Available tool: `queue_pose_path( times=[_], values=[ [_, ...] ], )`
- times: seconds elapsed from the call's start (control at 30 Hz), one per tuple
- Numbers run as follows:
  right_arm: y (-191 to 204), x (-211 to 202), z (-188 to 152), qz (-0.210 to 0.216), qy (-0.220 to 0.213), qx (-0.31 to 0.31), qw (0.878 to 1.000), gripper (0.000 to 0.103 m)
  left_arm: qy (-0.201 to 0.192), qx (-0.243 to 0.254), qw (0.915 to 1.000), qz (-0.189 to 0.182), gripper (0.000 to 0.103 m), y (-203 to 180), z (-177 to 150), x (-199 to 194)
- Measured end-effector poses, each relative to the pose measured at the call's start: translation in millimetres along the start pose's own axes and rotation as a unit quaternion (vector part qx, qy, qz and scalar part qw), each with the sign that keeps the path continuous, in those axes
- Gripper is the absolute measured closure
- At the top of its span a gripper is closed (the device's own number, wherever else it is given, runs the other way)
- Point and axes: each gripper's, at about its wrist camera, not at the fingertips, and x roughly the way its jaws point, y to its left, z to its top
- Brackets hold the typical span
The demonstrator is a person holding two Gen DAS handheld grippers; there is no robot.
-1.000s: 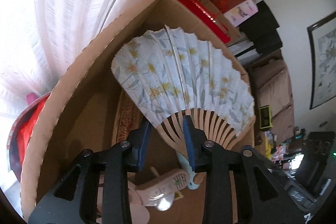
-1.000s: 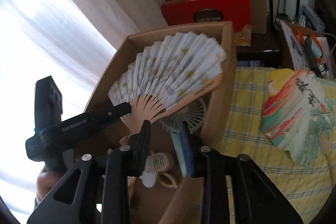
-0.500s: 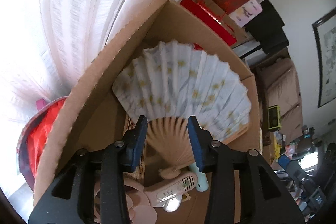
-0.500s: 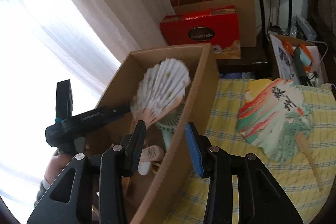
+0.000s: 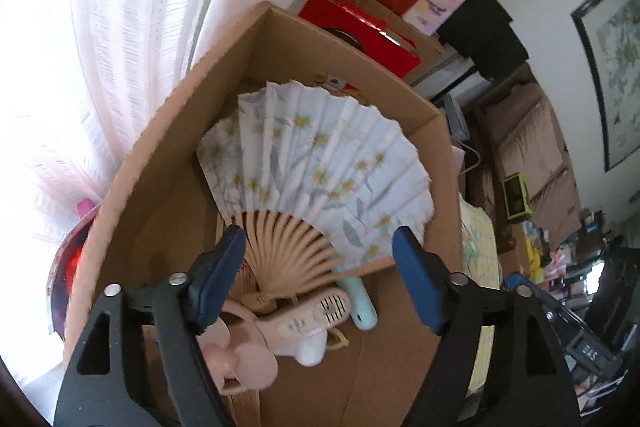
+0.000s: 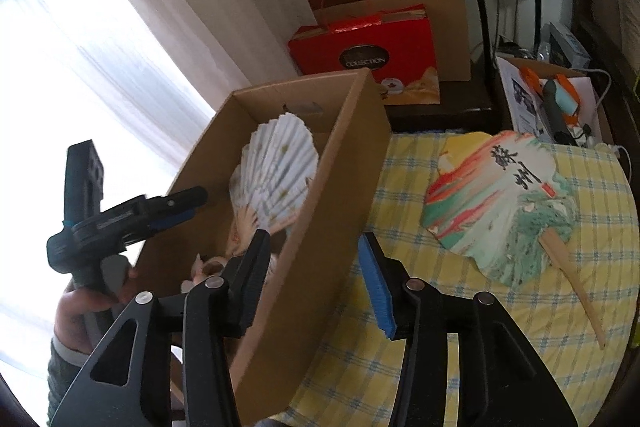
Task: Organize objects
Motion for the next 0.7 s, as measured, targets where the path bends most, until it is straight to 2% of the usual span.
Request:
queue_pose_path(
  times=[0.17, 0.27, 0.3, 0.43, 0.6, 0.7],
  values=[
    [-13.2, -12.2, -10.5, -0.019, -0.001, -0.005, 1.0, 0.044, 0.01, 0.023, 0.9997, -0.005, 0.023, -21.7, -16.4, -6.6],
    [-22.4, -20.6, -14.9, -0.031, -0.007, -0.001, 0.999, 0.031, 0.005, 0.049, 0.9988, -0.006, 0.005, -40.4, -26.7, -12.4],
    [-25.4, -23.2, -15.7, -0.03, -0.01, 0.002, 0.999, 0.024, 0.002, 0.055, 0.9985, -0.005, 0.004, -43.5, -29.4, -14.6],
    [-38.8, -35.8, -18.3, -0.041, -0.019, 0.012, 0.999, 0.017, -0.009, 0.085, 0.9964, 0.003, 0.002, -66.3, -40.2, -23.4],
    [-51.7, -52.1, -23.2, -0.065, -0.028, 0.007, 0.997, 0.001, -0.021, 0.119, 0.9924, 0.02, 0.0, -96.1, -48.5, -28.4],
    [-58.2, -60.6, -28.1, -0.091, -0.026, -0.007, 0.995, 0.001, -0.022, 0.13, 0.9912, 0.012, 0.0, -113.5, -53.6, -27.8]
  ],
)
